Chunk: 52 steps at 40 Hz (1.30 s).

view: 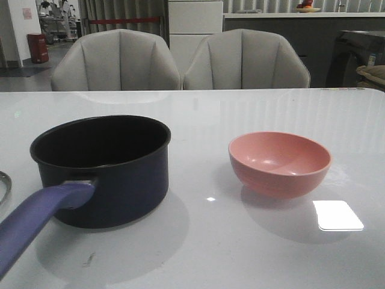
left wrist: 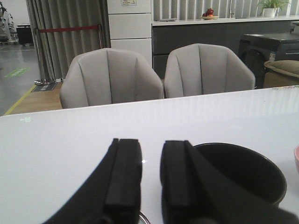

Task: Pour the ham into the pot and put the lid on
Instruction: 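Release the bowl and withdraw the right gripper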

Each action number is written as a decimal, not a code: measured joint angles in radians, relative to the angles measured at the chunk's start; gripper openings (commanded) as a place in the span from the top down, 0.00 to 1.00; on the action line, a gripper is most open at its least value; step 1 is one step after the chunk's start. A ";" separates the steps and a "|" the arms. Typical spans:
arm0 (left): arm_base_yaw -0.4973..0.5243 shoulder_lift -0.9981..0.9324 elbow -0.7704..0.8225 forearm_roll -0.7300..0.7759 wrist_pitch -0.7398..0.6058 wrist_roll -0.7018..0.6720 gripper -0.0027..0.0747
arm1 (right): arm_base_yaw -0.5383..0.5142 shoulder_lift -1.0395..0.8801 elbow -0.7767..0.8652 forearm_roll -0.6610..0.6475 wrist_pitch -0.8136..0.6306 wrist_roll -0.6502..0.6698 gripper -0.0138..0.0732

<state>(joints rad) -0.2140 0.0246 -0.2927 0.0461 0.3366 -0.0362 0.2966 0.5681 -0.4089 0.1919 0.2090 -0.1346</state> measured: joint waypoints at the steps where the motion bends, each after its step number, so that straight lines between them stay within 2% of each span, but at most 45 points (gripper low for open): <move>1: 0.000 0.000 0.000 0.000 0.000 0.000 0.70 | 0.002 -0.027 0.014 0.000 -0.003 0.000 0.47; 5: 0.000 0.000 0.000 0.000 0.000 0.000 0.70 | 0.002 -0.137 0.054 0.000 -0.008 0.000 0.70; 8: 0.000 0.000 0.000 0.000 0.000 0.000 0.70 | 0.002 -0.184 0.084 0.000 -0.009 0.000 0.66; 11: 0.000 0.000 0.000 0.000 0.000 0.000 0.68 | 0.002 -0.211 0.113 0.000 -0.011 0.000 0.67; 14: 0.000 0.000 0.000 0.002 0.007 0.000 0.63 | 0.002 -0.215 0.131 0.000 -0.007 0.000 0.67; 17: 0.000 0.000 0.000 0.002 0.024 0.000 0.52 | 0.002 -0.215 0.144 0.000 -0.002 0.000 0.67; 23: 0.000 0.000 0.000 0.002 0.036 0.000 0.17 | 0.002 -0.215 0.151 0.000 0.004 0.000 0.67; 26: 0.000 0.000 0.000 0.002 0.050 -0.002 0.07 | 0.002 -0.215 0.151 0.000 0.004 0.000 0.67; 29: 0.003 0.023 0.000 0.002 0.071 -0.022 0.06 | 0.002 -0.215 0.151 0.000 0.004 -0.002 0.67; 37: 0.063 0.181 -0.071 0.028 0.157 -0.178 0.06 | 0.002 -0.215 0.151 0.000 0.004 -0.002 0.67; 46: 0.181 0.522 -0.305 0.044 0.342 -0.224 0.09 | 0.002 -0.215 0.151 0.000 0.004 -0.002 0.67; 52: 0.225 0.743 -0.439 0.001 0.441 -0.235 0.13 | 0.002 -0.215 0.151 0.000 0.004 -0.002 0.67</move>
<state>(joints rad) 0.0115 0.7673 -0.7314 0.0468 0.7776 -0.2714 0.2982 0.3530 -0.2584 0.1919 0.2133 -0.1361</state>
